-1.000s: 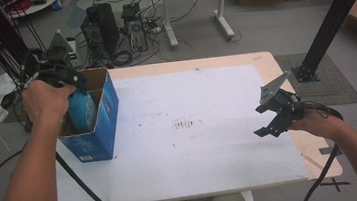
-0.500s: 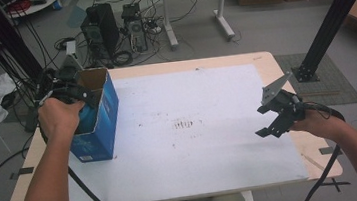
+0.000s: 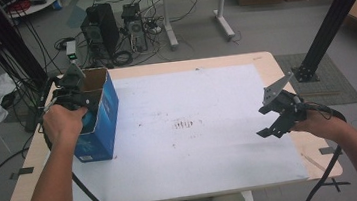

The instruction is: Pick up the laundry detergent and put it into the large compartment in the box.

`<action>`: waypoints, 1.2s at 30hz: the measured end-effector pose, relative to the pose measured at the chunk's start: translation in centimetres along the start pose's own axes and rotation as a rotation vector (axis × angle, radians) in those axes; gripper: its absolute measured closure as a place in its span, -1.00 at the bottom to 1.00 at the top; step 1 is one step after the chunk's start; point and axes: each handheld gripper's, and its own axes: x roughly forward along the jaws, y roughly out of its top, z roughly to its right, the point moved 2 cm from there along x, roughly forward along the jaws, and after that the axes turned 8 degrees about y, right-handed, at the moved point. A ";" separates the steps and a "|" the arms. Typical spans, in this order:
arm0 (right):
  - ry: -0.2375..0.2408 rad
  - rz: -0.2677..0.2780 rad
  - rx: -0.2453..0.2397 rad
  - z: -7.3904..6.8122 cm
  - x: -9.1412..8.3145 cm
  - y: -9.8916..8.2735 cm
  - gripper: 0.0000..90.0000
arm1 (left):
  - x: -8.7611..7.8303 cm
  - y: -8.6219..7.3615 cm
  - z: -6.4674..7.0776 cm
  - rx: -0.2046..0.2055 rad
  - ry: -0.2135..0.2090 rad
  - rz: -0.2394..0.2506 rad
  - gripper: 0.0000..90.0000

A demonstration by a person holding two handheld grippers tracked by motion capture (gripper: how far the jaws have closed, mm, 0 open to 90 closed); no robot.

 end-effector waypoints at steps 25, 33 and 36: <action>0.007 0.001 0.001 -0.2 0.2 0.1 -0.60 | 0.3 -0.1 -0.4 -0.020 -0.030 0.006 -0.27; 0.007 0.000 0.002 -0.2 0.1 0.2 -0.60 | 0.1 -0.2 -0.6 -0.027 -0.039 0.014 -0.30; 0.007 0.000 -0.001 -0.2 0.1 0.2 -0.60 | 0.1 -0.2 -0.6 -0.021 -0.041 0.019 -0.31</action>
